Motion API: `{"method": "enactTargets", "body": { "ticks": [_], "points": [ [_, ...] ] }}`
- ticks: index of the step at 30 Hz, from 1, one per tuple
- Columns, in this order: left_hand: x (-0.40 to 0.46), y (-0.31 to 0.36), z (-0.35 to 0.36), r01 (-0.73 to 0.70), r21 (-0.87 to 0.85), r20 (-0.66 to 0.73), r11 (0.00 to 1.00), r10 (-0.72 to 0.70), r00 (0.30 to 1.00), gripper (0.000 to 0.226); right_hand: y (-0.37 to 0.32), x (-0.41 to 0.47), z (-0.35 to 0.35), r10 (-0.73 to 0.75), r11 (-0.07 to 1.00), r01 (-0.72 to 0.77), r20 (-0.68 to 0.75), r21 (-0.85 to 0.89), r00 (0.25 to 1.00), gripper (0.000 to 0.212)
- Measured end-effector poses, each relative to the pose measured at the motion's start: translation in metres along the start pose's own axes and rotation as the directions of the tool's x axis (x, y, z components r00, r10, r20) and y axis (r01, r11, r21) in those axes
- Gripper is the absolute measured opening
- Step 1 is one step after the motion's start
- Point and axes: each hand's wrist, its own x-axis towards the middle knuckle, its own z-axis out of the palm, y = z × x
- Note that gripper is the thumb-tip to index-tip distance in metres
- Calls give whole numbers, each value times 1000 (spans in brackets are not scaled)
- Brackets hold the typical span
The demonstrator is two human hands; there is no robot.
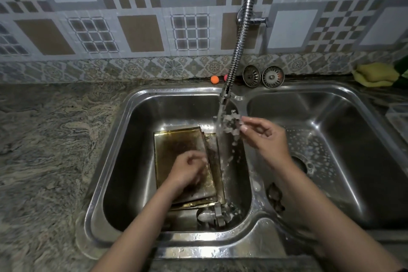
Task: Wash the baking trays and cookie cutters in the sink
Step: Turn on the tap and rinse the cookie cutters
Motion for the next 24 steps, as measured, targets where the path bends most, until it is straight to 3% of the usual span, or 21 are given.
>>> {"method": "enactTargets", "body": {
  "ticks": [4, 7, 10, 13, 18, 24],
  "points": [
    [-1, -31, 9, -23, 485, 287, 874, -134, 949, 11, -4, -14, -47, -16, 993, 12, -36, -119, 999, 24],
    [-1, -46, 18, -85, 635, 393, 768, -226, 891, 17, 19, -18, -85, 65, 882, -54, 8, -469, 998, 19],
    [0, -57, 27, -148, 670, 454, 728, -244, 857, 21, 55, -22, -111, 231, 585, -71, 82, -808, 969, 15],
    [2, -62, 34, -191, 676, 484, 712, -233, 843, 24, 80, -29, -112, 442, 401, -37, 157, -915, 883, 25],
    [7, -63, 45, -130, 610, 446, 782, -202, 872, 24, 95, -29, -100, 608, 315, -84, 133, -946, 783, 27],
    [11, -62, 56, -22, 506, 380, 862, -200, 903, 13, 87, -25, -103, 512, 304, -123, 53, -945, 857, 21]
  ]
}}
